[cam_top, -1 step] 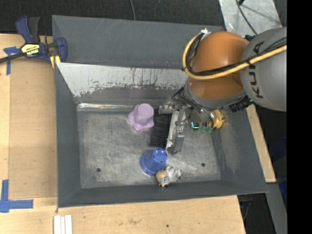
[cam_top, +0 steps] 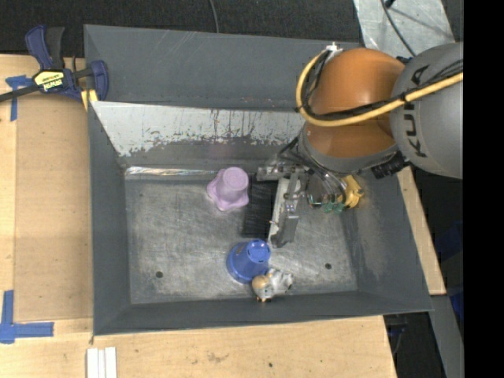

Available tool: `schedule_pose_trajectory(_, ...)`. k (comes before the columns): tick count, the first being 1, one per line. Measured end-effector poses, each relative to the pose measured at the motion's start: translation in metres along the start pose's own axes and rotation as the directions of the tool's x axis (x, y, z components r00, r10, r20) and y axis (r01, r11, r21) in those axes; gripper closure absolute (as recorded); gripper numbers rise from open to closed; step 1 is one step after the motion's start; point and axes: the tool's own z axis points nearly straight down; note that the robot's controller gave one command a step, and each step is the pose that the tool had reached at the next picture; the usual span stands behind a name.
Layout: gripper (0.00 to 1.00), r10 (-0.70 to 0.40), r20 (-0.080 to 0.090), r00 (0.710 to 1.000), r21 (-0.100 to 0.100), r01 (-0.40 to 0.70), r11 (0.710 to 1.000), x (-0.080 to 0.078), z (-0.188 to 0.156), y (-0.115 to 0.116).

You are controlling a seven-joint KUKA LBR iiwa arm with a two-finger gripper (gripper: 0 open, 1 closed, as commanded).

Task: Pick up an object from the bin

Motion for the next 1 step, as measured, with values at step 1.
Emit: schedule_pose_trajectory(1, 0.00, -0.269, 0.009, 0.963, 0.002, 0.269, 0.963, -0.0366, 0.0334, -0.0258)
